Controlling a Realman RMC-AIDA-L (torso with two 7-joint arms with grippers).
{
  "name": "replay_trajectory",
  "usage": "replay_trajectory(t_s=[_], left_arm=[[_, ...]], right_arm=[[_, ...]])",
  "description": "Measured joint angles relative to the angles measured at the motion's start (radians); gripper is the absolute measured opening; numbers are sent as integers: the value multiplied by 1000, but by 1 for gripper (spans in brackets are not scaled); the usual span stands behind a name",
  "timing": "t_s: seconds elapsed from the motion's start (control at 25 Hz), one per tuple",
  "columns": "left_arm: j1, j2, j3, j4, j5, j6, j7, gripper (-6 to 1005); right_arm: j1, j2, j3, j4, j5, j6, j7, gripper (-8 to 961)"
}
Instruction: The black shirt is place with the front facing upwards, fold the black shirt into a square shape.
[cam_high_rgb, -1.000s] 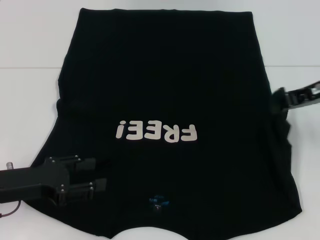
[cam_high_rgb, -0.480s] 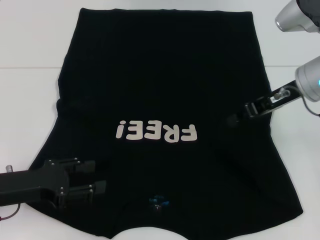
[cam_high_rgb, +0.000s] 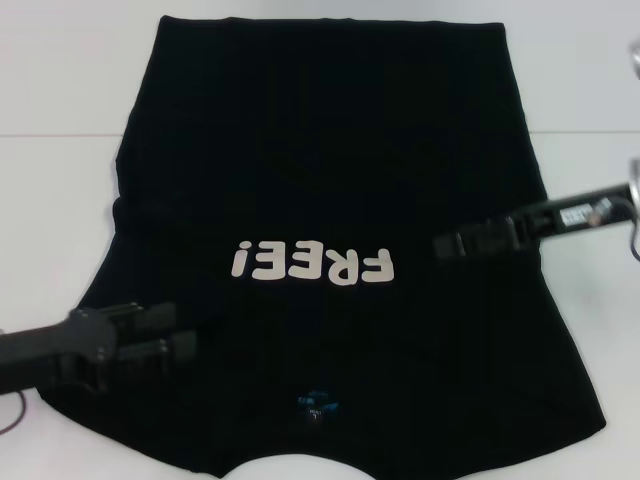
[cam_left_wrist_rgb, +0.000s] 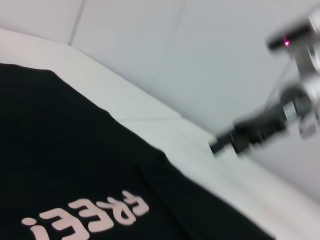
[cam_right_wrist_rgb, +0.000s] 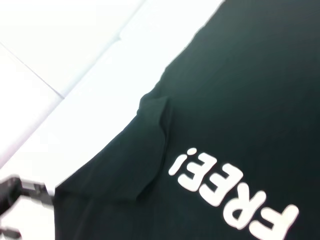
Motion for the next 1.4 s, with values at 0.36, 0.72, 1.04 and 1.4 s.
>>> replay_trajectory(t_s=[0.36, 0.72, 1.04, 1.4], left_arm=[[10, 78, -63, 80, 46, 49, -523, 688], [-27, 122, -77, 197, 351, 24, -967, 688], [-80, 121, -45, 199, 479, -90, -1043, 686], [-103, 119, -32, 150, 513, -147, -1031, 683]], right_arm=[[-241, 62, 5, -9, 223, -107, -666, 779], [-316, 110, 49, 55, 241, -13, -952, 838], [-305, 109, 44, 91, 237, 37, -964, 837], [-308, 109, 43, 93, 237, 37, -963, 836]])
